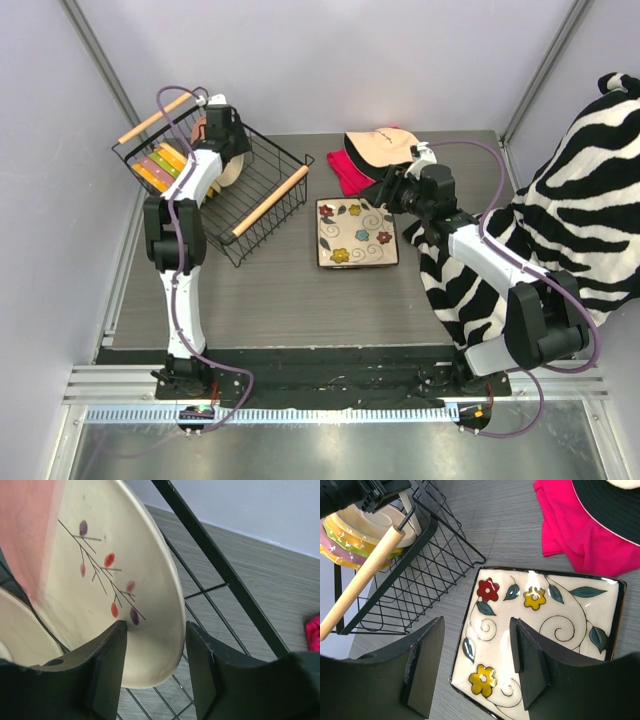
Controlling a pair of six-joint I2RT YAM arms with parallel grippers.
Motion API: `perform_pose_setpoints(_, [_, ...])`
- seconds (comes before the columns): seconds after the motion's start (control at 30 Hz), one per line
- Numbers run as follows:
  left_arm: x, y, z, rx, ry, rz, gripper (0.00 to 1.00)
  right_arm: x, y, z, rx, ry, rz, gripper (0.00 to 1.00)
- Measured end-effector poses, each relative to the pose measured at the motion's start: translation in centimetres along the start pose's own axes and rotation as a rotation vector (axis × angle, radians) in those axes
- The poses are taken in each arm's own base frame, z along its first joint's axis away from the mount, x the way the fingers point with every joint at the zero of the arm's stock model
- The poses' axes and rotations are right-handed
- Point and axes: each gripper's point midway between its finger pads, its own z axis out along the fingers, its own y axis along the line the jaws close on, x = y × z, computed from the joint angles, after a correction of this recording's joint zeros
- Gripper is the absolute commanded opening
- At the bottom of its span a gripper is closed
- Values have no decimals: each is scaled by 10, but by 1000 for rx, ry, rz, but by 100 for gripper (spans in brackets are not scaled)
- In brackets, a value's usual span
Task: Unload the plates from the dish rack
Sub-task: Unload the plate from the dish rack.
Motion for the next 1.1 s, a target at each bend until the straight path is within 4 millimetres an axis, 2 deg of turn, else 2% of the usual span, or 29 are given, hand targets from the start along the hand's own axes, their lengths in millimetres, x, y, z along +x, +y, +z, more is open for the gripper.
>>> perform_pose_setpoints(0.13, [-7,4,4,-30,-17,28,52,3,-1,2,-1,10,2,63])
perform_pose_setpoints(0.4, [-15,8,9,-131,-46,148,58,6,-3,5,0,21,5,63])
perform_pose_setpoints(0.63, [-17,11,18,-201,-33,245,59,12,-6,8,1,39,10,63])
perform_pose_setpoints(0.9, [4,29,16,-273,11,294,59,14,-7,10,0,48,12,63])
perform_pose_setpoints(0.93, [15,35,12,-283,36,301,59,14,-6,10,-2,48,11,63])
perform_pose_setpoints(1.1, [35,53,-10,-323,73,294,59,14,-5,10,-8,49,12,63])
